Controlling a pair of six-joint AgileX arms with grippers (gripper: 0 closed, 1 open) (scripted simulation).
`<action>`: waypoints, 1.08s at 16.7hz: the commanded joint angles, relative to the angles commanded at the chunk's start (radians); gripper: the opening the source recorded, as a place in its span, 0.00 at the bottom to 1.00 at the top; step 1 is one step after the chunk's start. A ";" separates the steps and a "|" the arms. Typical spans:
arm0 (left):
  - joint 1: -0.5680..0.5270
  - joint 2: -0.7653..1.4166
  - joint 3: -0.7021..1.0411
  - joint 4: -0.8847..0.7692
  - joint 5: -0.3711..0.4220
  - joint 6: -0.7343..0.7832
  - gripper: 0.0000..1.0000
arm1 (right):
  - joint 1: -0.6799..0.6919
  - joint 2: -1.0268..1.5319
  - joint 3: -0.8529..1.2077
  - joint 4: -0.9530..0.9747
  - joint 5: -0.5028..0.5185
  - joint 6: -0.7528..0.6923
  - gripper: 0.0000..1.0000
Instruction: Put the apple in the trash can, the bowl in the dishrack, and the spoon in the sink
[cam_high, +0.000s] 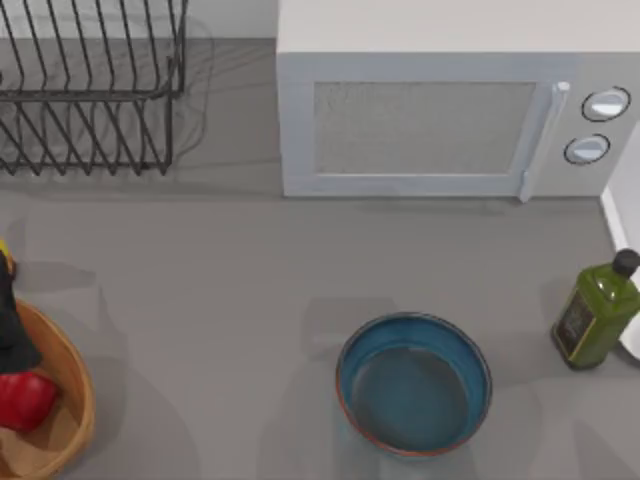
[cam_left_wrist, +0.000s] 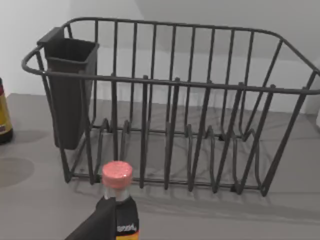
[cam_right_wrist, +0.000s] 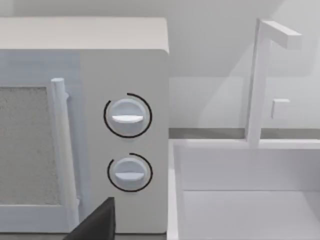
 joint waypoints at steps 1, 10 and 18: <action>0.012 -0.034 -0.031 0.030 0.011 0.027 1.00 | 0.000 0.000 0.000 0.000 0.000 0.000 1.00; 0.021 -0.063 -0.056 0.058 0.026 0.060 1.00 | 0.000 0.000 0.000 0.000 0.000 0.000 1.00; -0.096 0.328 0.312 -0.204 -0.001 -0.141 1.00 | 0.000 0.000 0.000 0.000 0.000 0.000 1.00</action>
